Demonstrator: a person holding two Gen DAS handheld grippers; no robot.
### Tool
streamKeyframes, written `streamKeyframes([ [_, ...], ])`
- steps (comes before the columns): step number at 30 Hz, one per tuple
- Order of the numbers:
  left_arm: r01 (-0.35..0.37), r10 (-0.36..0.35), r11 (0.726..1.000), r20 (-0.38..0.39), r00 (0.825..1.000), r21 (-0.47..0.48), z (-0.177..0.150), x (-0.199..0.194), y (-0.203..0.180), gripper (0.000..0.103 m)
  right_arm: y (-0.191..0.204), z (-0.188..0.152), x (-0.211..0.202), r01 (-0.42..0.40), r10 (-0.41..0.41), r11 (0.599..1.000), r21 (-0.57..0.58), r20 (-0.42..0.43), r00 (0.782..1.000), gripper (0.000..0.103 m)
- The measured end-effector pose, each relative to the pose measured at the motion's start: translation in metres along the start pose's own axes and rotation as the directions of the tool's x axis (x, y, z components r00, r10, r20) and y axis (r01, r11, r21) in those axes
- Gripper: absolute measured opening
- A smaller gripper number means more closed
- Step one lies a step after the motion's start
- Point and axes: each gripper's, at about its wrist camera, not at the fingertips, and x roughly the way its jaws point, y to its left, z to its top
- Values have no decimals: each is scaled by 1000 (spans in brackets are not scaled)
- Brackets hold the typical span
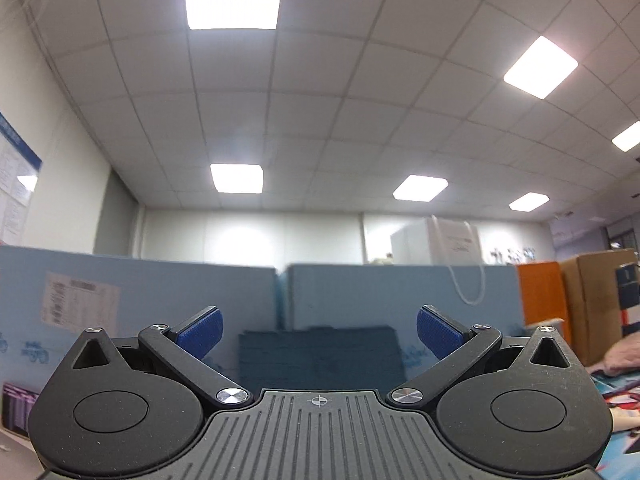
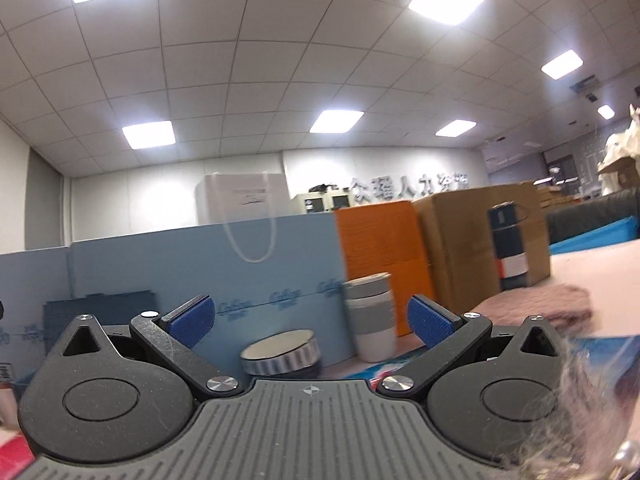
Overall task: Organize rigid objects
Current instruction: 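Move the right tool down over the cream lotion tube on the mat, then close the right tool on the cream lotion tube and lift it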
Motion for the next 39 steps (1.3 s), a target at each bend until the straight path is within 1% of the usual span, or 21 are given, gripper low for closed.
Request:
streamKeyframes([
  [2, 7, -11, 999, -87, 996, -35, 6, 11, -11, 103, -7, 3, 0, 17, -17, 999, -49, -8, 1000, 103],
  [4, 20, -35, 996, -184, 982, -85, 12, 26, -21, 103, -13, 5, 6, 21, -26, 994, -111, -41, 999, 103],
  [5, 45, -70, 993, -229, 971, -113, 15, 34, -25, 103, -16, 5, 7, 20, -29, 989, -144, -64, 998, 103],
  [7, 112, -167, 977, -331, 929, -180, 18, 52, -35, 103, -20, 3, 19, 9, -38, 980, -200, -143, 989, 103],
  [8, 141, -215, 967, -375, 902, -214, 17, 61, -40, 103, -22, 1, 25, -3, -38, 976, -218, -183, 982, 103],
  [10, 186, -312, 937, -475, 823, -294, 13, 82, -49, 103, -29, -4, 35, -23, -42, 973, -231, -274, 961, 103],
  [11, 206, -375, 911, -514, 771, -356, 9, 91, -51, 103, -32, -7, 40, -35, -39, 973, -226, -315, 948, 103],
  [13, 207, -493, 846, -575, 653, -491, 0, 108, -53, 103, -36, -13, 50, -64, -26, 974, -218, -385, 922, 103],
  [14, 187, -543, 806, -573, 614, -562, -6, 111, -50, 103, -37, -16, 55, -75, -24, 972, -223, -413, 910, 103],
  [15, 165, -579, 766, -557, 595, -621, -10, 113, -46, 103, -36, -19, 59, -95, -19, 966, -239, -434, 901, 103],
  [16, 145, -600, 738, -544, 586, -659, -15, 113, -45, 103, -34, -22, 63, -126, -6, 957, -261, -454, 891, 103],
  [17, 130, -604, 731, -545, 582, -670, -17, 114, -42, 103, -32, -26, 69, -159, 8, 948, -277, -479, 878, 103],
  [19, 118, -585, 745, -557, 590, -657, -18, 108, -39, 103, -28, -32, 83, -218, 33, 933, -287, -535, 844, 103],
  [20, 117, -577, 752, -561, 593, -649, -18, 107, -37, 103, -28, -35, 92, -246, 56, 932, -264, -569, 820, 103],
  [22, 117, -572, 752, -555, 604, -648, -17, 106, -32, 103, -29, -40, 115, -249, 70, 948, -198, -635, 770, 100],
  [23, 119, -569, 753, -550, 612, -647, -17, 105, -29, 103, -29, -43, 126, -235, 61, 954, -184, -651, 757, 99],
  [27, 132, -542, 776, -545, 640, -617, -10, 105, -20, 103, -21, -55, 153, -265, 57, 941, -209, -674, 737, 93],
  [30, 142, -531, 782, -528, 663, -607, -4, 104, -11, 103, -20, -61, 169, -329, 95, 924, -193, -718, 690, 93],
  [32, 139, -518, 784, -515, 683, -605, -1, 103, -3, 103, -20, -66, 179, -333, 97, 927, -174, -745, 660, 93],
  [35, 129, -500, 787, -501, 707, -603, 5, 103, 8, 103, -20, -71, 188, -302, 76, 940, -160, -765, 640, 79],
  [39, 106, -481, 787, -498, 721, -608, 7, 106, 19, 103, -21, -72, 188, -277, 77, 951, -137, -764, 641, 69],
])
